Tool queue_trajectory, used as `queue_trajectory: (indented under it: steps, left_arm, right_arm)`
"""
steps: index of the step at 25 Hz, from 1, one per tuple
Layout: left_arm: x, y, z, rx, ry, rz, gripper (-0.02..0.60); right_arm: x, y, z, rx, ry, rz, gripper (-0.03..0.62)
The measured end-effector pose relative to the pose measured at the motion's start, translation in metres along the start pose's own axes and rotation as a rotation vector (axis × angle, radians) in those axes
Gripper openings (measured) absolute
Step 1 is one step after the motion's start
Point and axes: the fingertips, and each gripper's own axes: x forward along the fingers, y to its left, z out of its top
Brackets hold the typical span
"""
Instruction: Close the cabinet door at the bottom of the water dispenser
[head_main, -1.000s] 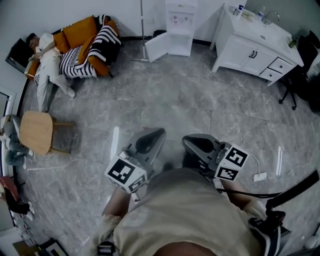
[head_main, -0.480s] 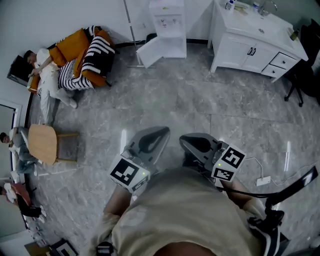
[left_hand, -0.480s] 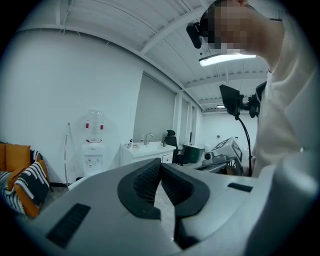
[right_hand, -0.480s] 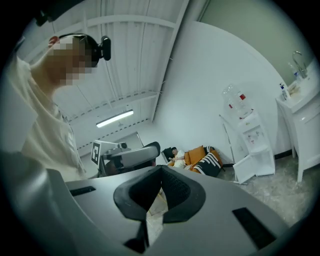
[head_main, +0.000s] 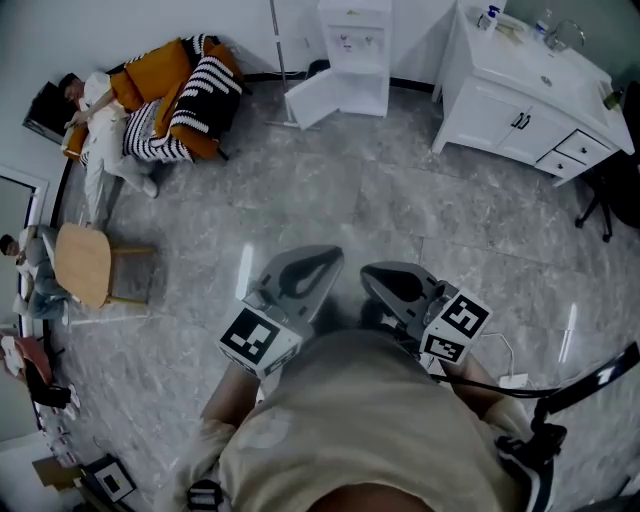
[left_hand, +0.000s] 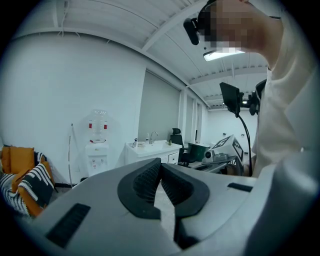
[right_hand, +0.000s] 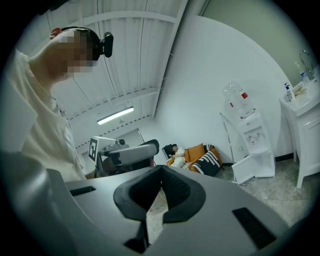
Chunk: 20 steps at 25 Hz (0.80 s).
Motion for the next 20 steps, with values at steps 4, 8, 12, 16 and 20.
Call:
queue_trajectory:
  steps: [4, 8, 12, 16, 20]
  left_arm:
    - [-0.002, 0.028, -0.003, -0.015, -0.013, 0.016, -0.005]
    - [0.005, 0.060, 0.001, -0.027, -0.045, -0.010, -0.005]
    - [0.012, 0.086, 0.004, -0.025, -0.064, -0.073, -0.005]
    - [0.004, 0.129, 0.012, -0.026, -0.088, -0.110, -0.005]
    - [-0.015, 0.189, 0.014, -0.060, -0.095, -0.096, -0.005]
  right_arm:
    - [0.019, -0.004, -0.007, 0.011, 0.051, 0.014, 0.015]
    - [0.036, -0.019, -0.003, -0.005, 0.055, -0.023, 0.015]
    - [0.063, -0.036, 0.003, 0.025, 0.062, -0.058, 0.015]
    - [0.114, -0.037, 0.010, -0.053, 0.121, -0.062, 0.015]
    - [0.171, -0.047, 0.020, -0.079, 0.148, -0.083, 0.015]
